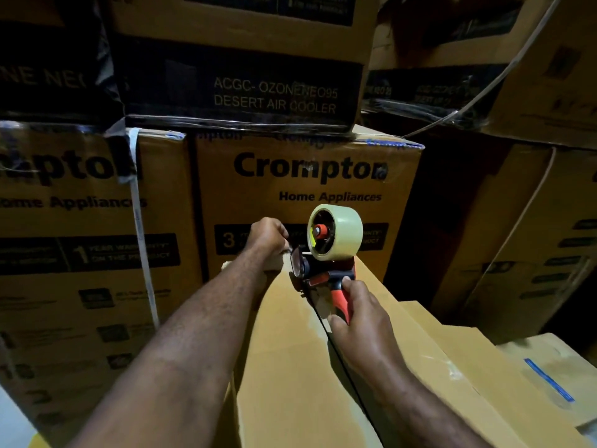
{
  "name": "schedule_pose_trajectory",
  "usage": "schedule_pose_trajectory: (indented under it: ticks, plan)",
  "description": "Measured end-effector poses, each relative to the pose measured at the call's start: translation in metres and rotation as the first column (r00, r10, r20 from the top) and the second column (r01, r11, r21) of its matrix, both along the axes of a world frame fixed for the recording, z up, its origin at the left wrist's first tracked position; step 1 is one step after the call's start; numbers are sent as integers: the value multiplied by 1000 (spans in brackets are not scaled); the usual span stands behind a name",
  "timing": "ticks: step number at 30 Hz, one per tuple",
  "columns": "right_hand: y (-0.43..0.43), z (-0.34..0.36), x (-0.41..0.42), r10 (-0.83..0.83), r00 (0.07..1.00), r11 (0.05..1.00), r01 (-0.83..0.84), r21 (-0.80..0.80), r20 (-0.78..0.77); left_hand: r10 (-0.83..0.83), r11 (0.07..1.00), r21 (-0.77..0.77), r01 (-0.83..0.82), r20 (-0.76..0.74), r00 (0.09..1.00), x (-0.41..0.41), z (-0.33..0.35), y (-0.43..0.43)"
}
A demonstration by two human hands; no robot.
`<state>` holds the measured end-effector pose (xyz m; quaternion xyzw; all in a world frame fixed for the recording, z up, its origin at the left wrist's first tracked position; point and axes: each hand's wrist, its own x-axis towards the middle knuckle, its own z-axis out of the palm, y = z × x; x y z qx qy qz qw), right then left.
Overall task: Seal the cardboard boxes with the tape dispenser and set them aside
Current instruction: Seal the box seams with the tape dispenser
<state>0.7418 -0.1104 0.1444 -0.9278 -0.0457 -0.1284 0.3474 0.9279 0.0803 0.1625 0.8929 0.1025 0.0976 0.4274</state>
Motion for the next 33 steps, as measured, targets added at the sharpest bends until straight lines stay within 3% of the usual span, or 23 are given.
schedule_pose_trajectory:
  ticks: [13,19,25,29,33]
  plan:
    - [9,-8,-3,6,1000,996,-5,-85,7,-119,990,-90,108,-127,985,28,-14,4]
    - [7,-9,2,-15,999,998,13,-60,-39,-199,972,90,217,-182,963,28,-16,1]
    - [10,-5,0,-29,997,988,18,-154,-69,-182,969,147,199,-123,976,24,-24,0]
    - [11,-4,-4,-23,997,982,8,-190,-78,-273,942,145,302,-190,943,16,-26,9]
    - [10,3,-6,-29,995,992,16,-127,-99,-312,922,155,354,-239,919,9,-27,15]
